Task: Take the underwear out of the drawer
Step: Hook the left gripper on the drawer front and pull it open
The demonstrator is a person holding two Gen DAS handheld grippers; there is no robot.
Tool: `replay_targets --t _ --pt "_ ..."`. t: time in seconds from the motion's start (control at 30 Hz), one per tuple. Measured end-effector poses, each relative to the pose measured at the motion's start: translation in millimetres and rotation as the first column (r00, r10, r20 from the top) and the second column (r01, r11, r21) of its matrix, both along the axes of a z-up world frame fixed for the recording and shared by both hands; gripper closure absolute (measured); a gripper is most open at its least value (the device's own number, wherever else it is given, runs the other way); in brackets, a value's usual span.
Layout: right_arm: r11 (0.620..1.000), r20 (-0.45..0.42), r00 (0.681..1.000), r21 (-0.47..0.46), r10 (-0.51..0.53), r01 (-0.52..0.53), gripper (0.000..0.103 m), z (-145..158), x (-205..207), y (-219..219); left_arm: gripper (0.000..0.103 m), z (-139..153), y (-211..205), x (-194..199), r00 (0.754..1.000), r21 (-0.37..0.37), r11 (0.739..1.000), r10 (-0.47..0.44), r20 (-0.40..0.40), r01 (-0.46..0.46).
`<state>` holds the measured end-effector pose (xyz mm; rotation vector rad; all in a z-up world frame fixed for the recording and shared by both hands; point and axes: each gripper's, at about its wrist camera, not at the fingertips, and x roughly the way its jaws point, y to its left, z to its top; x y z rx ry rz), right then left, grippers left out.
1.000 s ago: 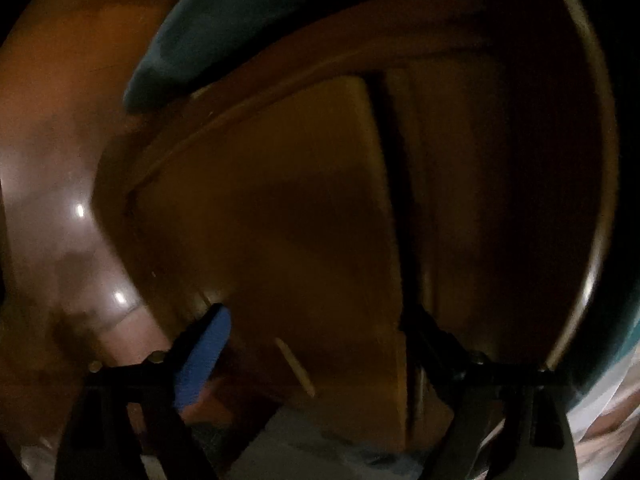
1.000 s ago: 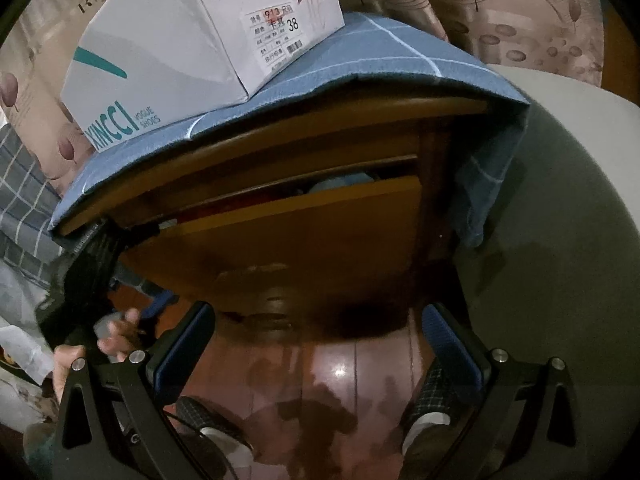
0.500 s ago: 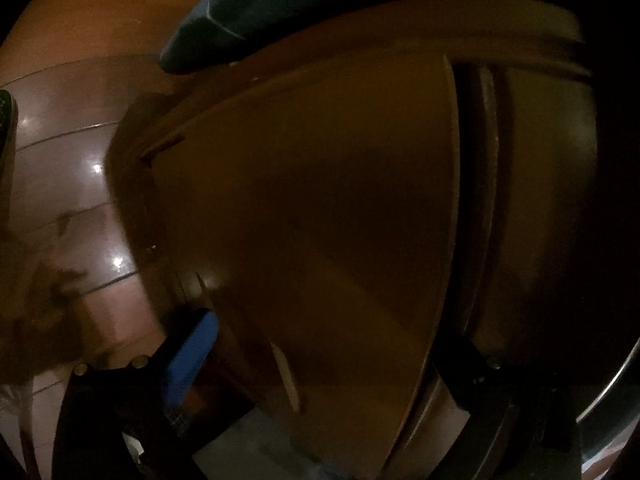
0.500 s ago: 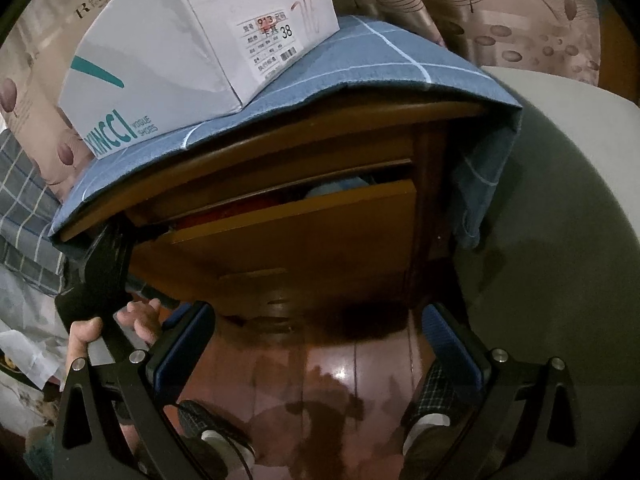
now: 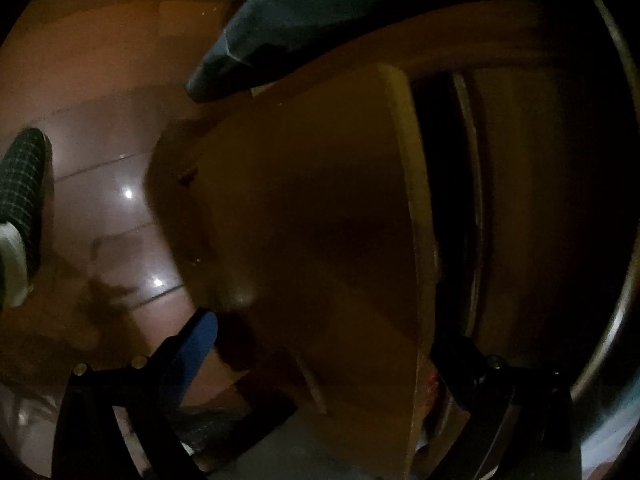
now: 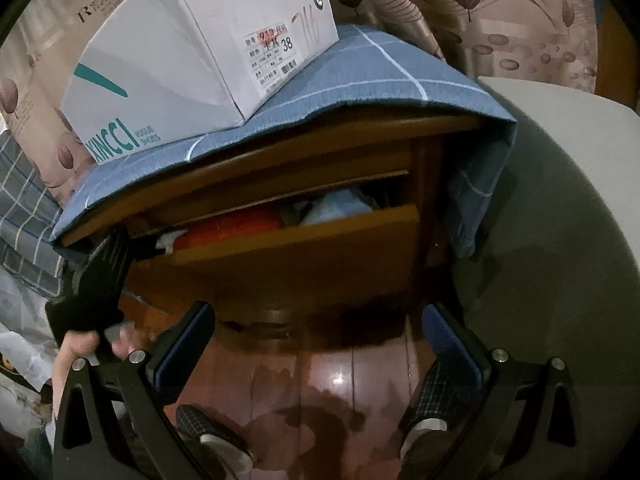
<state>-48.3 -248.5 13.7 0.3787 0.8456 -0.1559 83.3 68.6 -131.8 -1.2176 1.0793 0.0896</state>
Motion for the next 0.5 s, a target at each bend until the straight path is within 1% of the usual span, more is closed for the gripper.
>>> replay_targets --t 0.17,0.27,0.37,0.43,0.5 --pt "1.0 0.014 1.0 -0.01 -0.018 0.018 0.0 4.1 -3.0 -3.7 0.0 4.9 8.9 -21.3 0.997 0.057 0.995 -0.082 -0.011 0.082" --pt "0.999 0.017 0.999 -0.03 -0.03 0.03 0.0 5.9 -5.4 -6.4 0.0 5.6 13.2 -35.4 0.994 0.074 0.992 -0.104 -0.037 0.106" --pt "0.998 0.023 0.999 -0.057 -0.037 0.039 0.0 8.3 -7.2 -8.0 0.0 9.2 18.1 -44.4 0.988 0.097 0.984 -0.142 -0.064 0.148" --pt "0.998 0.023 0.999 -0.056 -0.04 0.041 0.0 9.0 -7.7 -8.6 0.0 14.7 19.5 -47.0 0.982 0.108 0.978 -0.17 -0.086 0.179" --pt "0.997 0.023 0.999 -0.068 -0.043 0.044 0.0 9.9 -7.7 -9.6 0.0 20.3 20.1 -50.1 0.975 0.14 0.967 -0.198 -0.104 0.211"
